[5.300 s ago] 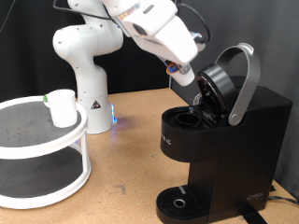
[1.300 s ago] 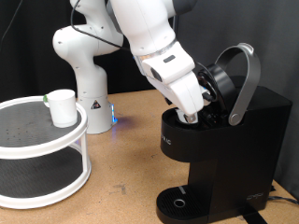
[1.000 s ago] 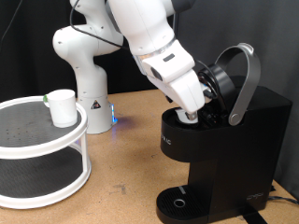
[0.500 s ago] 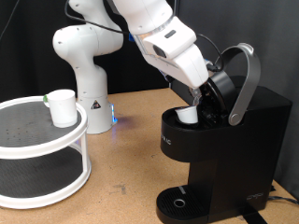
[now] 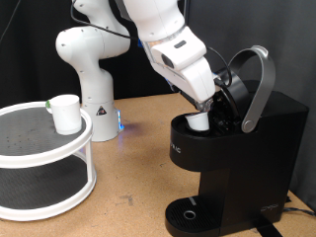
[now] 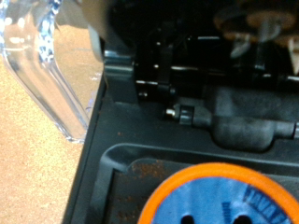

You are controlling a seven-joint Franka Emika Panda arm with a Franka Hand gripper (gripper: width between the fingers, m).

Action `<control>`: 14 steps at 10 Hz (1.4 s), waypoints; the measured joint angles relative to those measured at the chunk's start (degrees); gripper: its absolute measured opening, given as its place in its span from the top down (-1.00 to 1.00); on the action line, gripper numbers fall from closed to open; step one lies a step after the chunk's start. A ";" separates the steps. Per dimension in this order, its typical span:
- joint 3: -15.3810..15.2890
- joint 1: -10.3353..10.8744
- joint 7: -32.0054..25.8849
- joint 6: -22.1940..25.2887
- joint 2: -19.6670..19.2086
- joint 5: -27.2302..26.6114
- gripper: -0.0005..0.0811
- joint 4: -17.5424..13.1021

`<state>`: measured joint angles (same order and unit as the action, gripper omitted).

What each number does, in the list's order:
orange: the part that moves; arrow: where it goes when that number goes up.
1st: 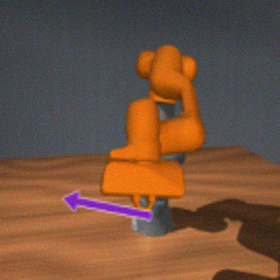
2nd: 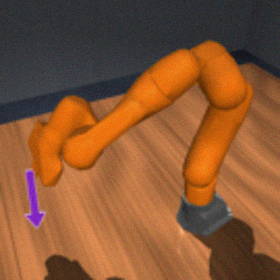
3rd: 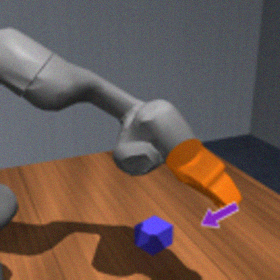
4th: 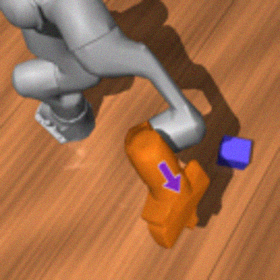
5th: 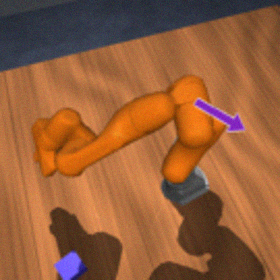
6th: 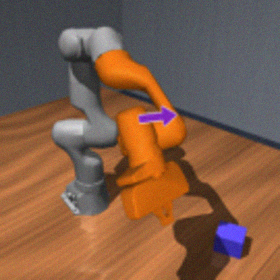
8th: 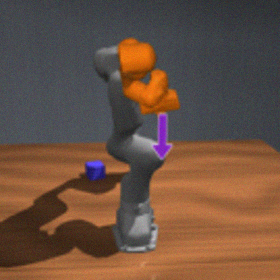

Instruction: Make a cup of coffee with the keurig machine

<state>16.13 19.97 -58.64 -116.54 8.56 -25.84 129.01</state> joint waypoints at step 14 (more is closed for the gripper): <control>0.26 -0.61 -6.46 -12.70 2.23 -12.22 -0.98 4.81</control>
<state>16.39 19.37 -65.11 -129.24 10.80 -38.06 133.81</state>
